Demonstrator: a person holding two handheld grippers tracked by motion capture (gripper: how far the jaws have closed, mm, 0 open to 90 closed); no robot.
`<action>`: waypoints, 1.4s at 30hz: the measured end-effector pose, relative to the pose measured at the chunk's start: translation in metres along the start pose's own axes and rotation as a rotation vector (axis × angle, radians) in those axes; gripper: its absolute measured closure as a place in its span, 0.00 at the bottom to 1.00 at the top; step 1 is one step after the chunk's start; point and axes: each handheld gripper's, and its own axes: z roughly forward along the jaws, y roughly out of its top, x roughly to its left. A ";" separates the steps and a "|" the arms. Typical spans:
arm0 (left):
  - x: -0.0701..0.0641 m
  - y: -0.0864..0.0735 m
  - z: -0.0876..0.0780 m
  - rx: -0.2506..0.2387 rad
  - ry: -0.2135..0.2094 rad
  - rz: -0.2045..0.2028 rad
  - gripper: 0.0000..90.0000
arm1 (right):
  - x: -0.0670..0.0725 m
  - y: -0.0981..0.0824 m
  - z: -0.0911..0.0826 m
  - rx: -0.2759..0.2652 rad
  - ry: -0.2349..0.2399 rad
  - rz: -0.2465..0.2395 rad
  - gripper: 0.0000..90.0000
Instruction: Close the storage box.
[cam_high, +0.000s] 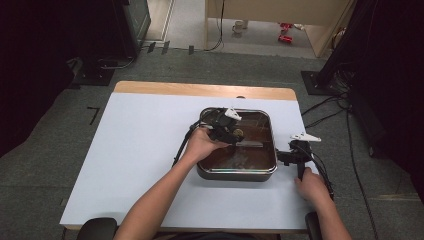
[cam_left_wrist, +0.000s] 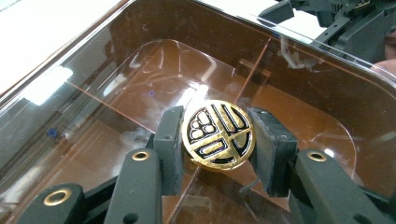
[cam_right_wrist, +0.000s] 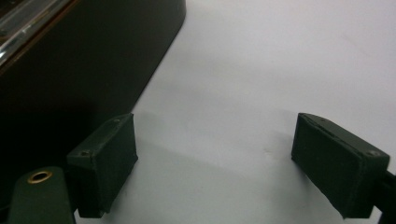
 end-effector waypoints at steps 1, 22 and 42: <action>0.000 0.000 0.000 0.000 0.000 0.000 0.66 | 0.000 0.000 0.000 0.000 0.000 0.000 0.15; 0.006 -0.001 -0.017 -0.024 -0.094 -0.066 0.45 | 0.000 0.000 0.000 0.001 0.000 0.002 0.15; 0.005 -0.039 -0.076 -0.095 0.023 -0.102 0.37 | 0.000 0.000 0.000 -0.001 0.003 0.001 0.15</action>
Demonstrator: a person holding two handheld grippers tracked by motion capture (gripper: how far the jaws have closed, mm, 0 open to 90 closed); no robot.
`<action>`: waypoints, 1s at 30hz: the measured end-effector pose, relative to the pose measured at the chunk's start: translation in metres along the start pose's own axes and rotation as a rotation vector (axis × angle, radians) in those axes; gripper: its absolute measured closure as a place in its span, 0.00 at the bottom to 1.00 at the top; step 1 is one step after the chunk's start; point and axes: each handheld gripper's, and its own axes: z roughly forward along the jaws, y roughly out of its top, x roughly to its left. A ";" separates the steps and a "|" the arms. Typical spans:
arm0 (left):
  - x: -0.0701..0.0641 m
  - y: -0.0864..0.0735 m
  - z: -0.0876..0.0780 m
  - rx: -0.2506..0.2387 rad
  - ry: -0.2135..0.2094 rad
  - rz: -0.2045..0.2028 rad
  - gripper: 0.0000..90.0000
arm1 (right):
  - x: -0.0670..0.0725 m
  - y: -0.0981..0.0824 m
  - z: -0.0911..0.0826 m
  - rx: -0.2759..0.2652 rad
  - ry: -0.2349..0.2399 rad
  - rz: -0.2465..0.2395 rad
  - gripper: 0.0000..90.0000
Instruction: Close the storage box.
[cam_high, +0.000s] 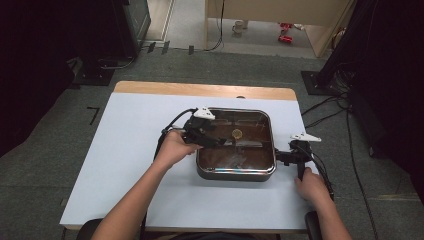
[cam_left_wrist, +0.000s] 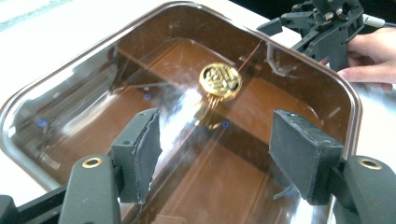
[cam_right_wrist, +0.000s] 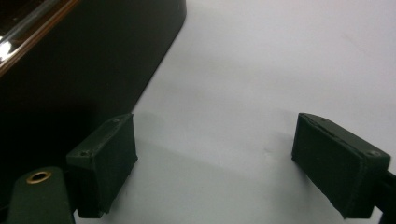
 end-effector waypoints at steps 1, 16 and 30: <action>0.001 -0.002 -0.003 0.001 0.006 -0.003 0.36 | 0.000 0.000 0.000 0.000 0.000 0.000 0.15; 0.008 -0.046 -0.035 0.005 0.070 -0.081 0.32 | 0.000 0.000 0.000 -0.001 0.004 0.002 0.15; 0.008 -0.092 -0.054 0.003 0.161 -0.112 0.31 | 0.000 0.000 0.000 0.002 0.001 0.004 0.15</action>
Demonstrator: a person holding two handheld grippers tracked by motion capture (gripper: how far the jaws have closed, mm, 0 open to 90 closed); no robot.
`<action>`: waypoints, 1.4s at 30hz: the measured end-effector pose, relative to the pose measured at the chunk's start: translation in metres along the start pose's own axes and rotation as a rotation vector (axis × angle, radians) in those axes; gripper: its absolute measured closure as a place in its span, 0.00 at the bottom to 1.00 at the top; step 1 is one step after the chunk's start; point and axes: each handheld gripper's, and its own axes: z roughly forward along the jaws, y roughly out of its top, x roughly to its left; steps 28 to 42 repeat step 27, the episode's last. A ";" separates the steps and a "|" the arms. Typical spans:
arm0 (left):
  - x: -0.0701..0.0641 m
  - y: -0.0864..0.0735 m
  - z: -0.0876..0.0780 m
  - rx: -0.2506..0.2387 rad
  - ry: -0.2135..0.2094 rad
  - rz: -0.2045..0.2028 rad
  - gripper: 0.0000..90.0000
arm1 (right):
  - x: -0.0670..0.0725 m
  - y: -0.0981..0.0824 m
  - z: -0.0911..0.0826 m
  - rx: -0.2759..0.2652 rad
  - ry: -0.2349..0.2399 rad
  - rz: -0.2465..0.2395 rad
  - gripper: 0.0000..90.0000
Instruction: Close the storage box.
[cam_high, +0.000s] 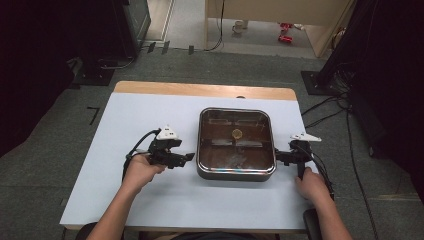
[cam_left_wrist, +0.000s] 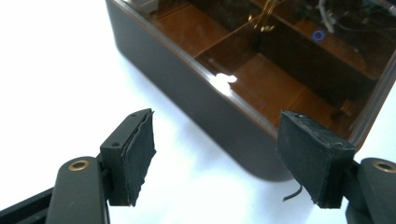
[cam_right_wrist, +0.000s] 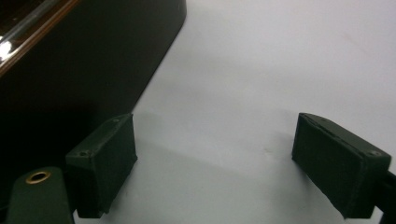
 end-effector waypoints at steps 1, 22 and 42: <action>0.000 -0.003 -0.001 -0.002 0.011 -0.001 0.31 | 0.000 0.000 0.000 0.000 0.000 0.000 0.15; -0.009 -0.063 0.017 0.060 0.069 -0.004 0.25 | 0.000 0.000 0.000 0.000 0.000 0.001 0.15; -0.008 -0.065 0.018 0.048 0.046 0.000 0.22 | 0.000 0.000 0.000 0.000 0.000 0.001 0.15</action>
